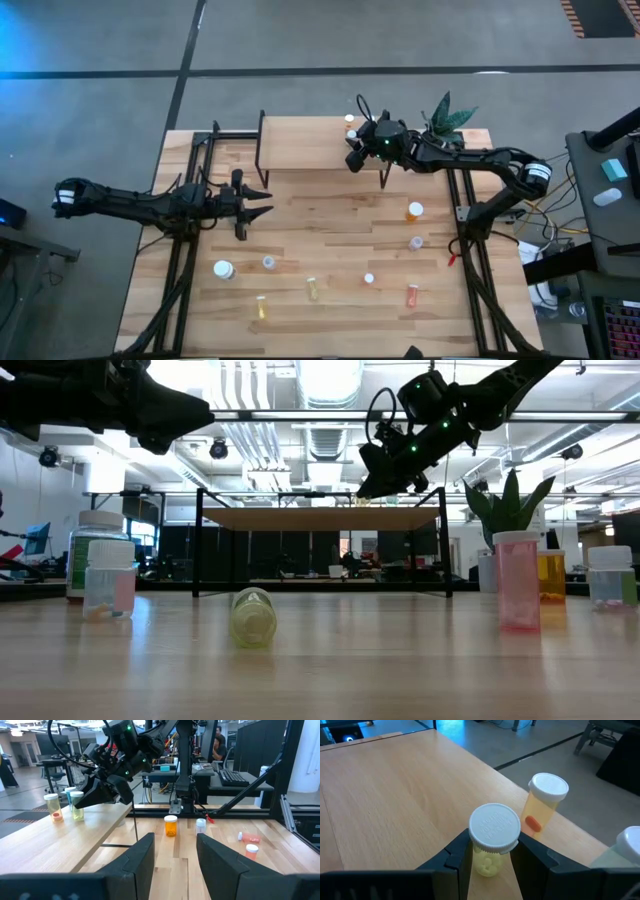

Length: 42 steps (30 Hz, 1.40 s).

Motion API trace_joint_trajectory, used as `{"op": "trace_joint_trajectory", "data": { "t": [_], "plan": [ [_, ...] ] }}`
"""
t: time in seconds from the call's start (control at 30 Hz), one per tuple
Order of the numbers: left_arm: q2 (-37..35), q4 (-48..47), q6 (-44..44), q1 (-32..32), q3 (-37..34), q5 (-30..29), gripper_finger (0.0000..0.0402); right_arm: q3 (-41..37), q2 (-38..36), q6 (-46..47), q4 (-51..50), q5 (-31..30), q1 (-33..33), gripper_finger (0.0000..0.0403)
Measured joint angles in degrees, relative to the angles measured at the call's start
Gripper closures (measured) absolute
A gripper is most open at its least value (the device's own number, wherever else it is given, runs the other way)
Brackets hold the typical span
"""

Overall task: Pick and place medicine bottles onto shelf by color
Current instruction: Put the top yellow pill bottle on the shelf

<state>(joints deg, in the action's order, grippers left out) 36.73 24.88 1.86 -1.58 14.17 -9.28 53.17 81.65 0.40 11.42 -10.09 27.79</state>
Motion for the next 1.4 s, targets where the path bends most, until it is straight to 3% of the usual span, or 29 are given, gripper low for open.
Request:
{"op": "trace_joint_trajectory", "data": {
  "t": [0.77, 1.13, 1.4],
  "plan": [
    [0.0, 0.0, 0.0, 0.0, 0.0, 0.0, 0.0271, 0.2, 0.0, 2.7, 2.0, -0.4, 0.0, 0.0289],
    [0.0, 0.1, 0.0, 0.0, 0.0, 0.0, 0.0271, 12.4, 3.0, 3.1, -13.6, -0.4, -1.7, 0.0289],
    [0.0, -0.5, -1.0, 0.0, 0.0, 0.0, 0.0271, 11.6, 5.9, 3.5, -13.1, -0.6, -1.8, 0.0289]
  ]
}}
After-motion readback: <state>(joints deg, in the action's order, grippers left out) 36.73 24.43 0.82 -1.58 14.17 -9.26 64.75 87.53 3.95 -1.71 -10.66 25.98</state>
